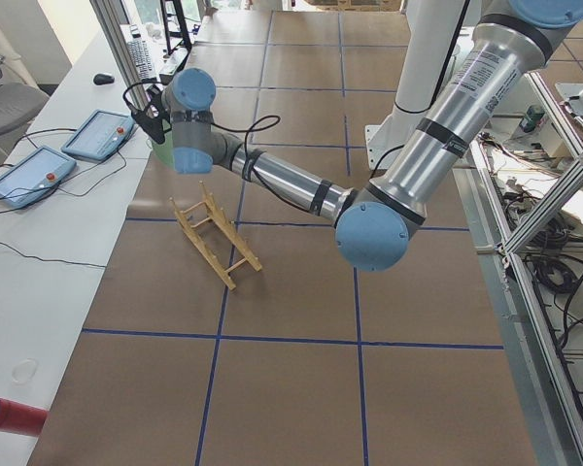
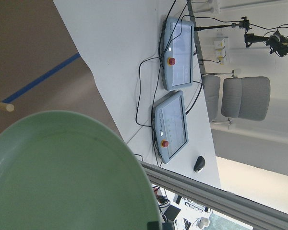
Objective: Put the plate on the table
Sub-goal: 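Lift the green plate up out of the rack with the left gripper, then carry the plate toward the robot and lower it flat onto the table, then open the left gripper to release the plate and raise the arm away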
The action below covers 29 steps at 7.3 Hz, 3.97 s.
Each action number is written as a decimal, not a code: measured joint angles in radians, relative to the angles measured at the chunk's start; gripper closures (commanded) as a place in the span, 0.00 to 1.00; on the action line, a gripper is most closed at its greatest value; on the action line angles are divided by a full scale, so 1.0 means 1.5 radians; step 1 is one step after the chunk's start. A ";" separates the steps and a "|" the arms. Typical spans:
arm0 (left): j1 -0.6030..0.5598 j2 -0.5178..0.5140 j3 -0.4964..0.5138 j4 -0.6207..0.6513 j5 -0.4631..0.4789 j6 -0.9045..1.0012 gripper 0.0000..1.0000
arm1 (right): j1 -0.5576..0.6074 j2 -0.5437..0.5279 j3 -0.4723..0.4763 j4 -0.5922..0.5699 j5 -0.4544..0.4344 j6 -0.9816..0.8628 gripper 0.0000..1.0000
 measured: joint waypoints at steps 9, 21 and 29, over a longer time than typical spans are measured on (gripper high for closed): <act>0.461 -0.166 -0.106 0.950 0.339 0.505 1.00 | 0.000 0.000 0.000 0.000 0.000 0.000 0.00; 0.447 -0.083 -0.164 0.843 0.354 0.684 0.00 | 0.000 0.000 0.000 0.000 0.000 0.000 0.00; -0.151 0.349 -0.093 0.599 0.068 1.583 0.00 | 0.000 0.000 0.000 0.000 0.000 0.000 0.00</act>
